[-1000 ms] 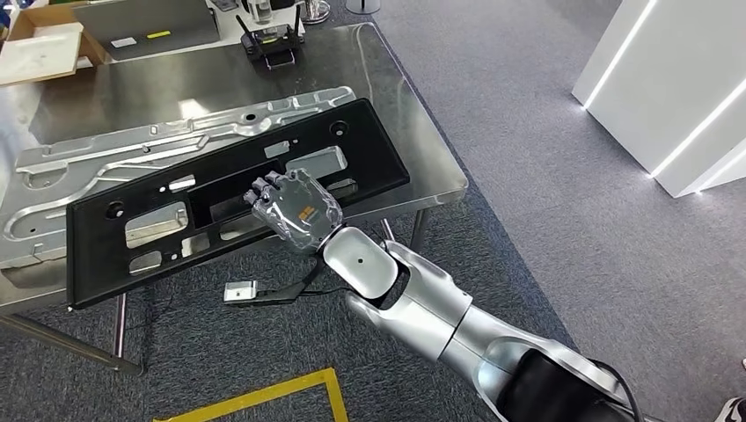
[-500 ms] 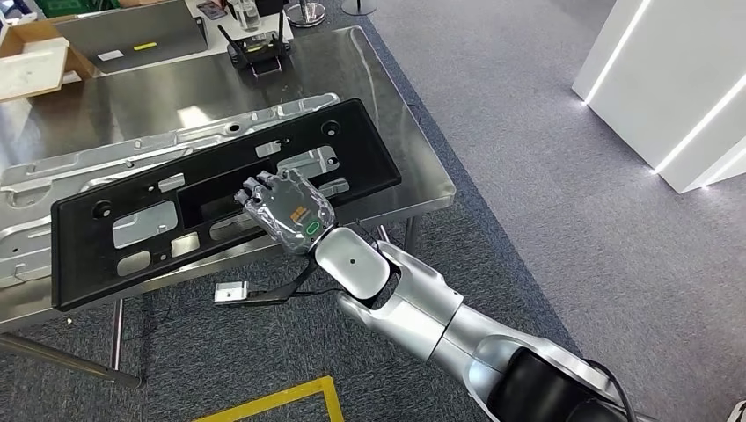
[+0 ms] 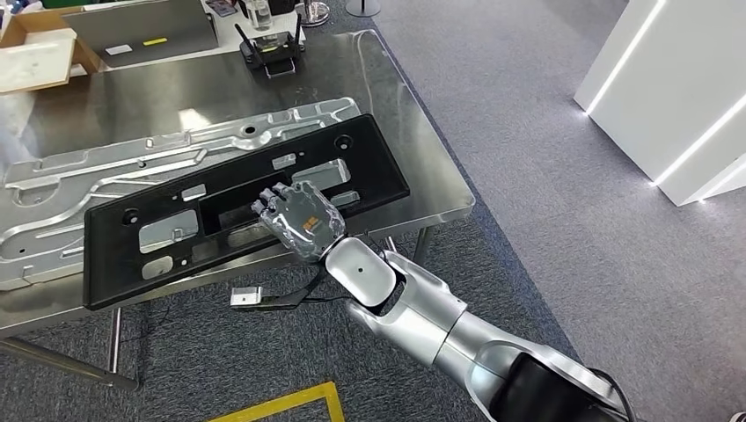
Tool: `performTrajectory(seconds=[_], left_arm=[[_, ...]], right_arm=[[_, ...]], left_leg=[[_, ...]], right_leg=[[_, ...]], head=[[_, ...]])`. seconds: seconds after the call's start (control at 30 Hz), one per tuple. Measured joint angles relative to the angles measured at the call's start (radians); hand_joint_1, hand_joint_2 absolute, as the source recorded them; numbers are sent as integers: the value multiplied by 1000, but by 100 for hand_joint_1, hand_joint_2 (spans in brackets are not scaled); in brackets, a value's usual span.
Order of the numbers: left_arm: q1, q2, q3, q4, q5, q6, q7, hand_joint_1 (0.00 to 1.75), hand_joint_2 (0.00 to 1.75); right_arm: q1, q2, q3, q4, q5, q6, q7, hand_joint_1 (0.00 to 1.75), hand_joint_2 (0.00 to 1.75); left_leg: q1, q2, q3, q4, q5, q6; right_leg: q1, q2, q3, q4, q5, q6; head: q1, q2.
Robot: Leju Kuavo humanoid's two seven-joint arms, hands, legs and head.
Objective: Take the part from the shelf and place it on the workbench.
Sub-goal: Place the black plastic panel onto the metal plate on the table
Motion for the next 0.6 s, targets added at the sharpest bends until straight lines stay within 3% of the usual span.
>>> performTrajectory(seconds=[0.07, 0.1, 0.17, 0.27, 0.3, 0.37, 0.4, 0.43, 0.47, 0.53, 0.6], left_arm=[[0, -2, 0, 0, 0, 0, 0, 0, 175], [-1, -3, 0, 1, 1, 0, 0, 0, 175], [-2, -4, 0, 1, 1, 0, 0, 0, 175], [-3, -2, -2, 1, 0, 0, -2, 0, 175], [-3, -2, -2, 1, 0, 0, -4, 0, 175], [-3, -1, -2, 1, 0, 0, -6, 0, 175], [-3, -1, -3, 1, 1, 0, -7, 0, 175], [-2, 0, -3, 1, 1, 0, -7, 0, 175], [-2, 0, -3, 1, 2, 0, -8, 0, 175], [-1, 1, -3, 1, 2, 0, -9, 0, 175], [-2, 1, -3, 1, 3, 0, -10, 0, 175]], right_arm=[[-1, 0, 0, 7, 0, -2, 0, 175, 175], [-1, 0, 0, 9, 0, -2, 0, 175, 175], [-1, -1, 0, 15, 0, -4, 0, 175, 175], [-2, 2, 0, 25, 0, -3, 0, 175, 175], [-2, 5, 0, 28, 0, -3, -1, 175, 175], [-2, 8, 0, 35, -1, -3, -4, 175, 175], [1, 8, 0, 39, -2, -3, -5, 175, 175], [3, 8, 0, 44, -2, -3, -6, 175, 175], [5, 9, 0, 47, -3, -3, -7, 175, 175], [5, 10, 0, 52, -3, -3, -7, 175, 175], [2, 12, 0, 54, -3, -3, -7, 175, 175]], left_leg=[[-4, 0, 7, 3, -10, -6], [-4, 0, 8, 3, -14, -10], [-4, 1, 10, 2, -18, -22], [-1, 2, 3, 34, -43, -40], [0, 3, -17, 76, -63, -45], [2, 3, -87, 201, -108, -53], [3, 3, -119, 250, -117, -56], [3, 3, -139, 271, -109, -57], [3, 3, -139, 253, -82, -57], [3, 4, -95, 133, -1, -54], [-2, 4, -45, 27, 35, -44]], right_leg=[[5, -1, 53, -118, 51, -13], [8, -1, 68, -150, 58, -18], [12, 1, 75, -165, 53, -23], [3, 2, 95, -183, 50, -34], [0, 1, 103, -187, 49, -38], [0, 0, 112, -188, 41, -42], [0, 0, 117, -187, 35, -42], [1, 0, 122, -185, 29, -42], [0, 0, 128, -183, 23, -40], [0, 1, 144, -179, 8, -36], [3, 2, 156, -179, -4, -26]], head=[[0, 0], [0, 0], [0, 0], [0, 0], [-1, 0], [-1, 0], [-1, 0], [-1, 0], [-1, 0], [-1, 0], [-1, 0]])
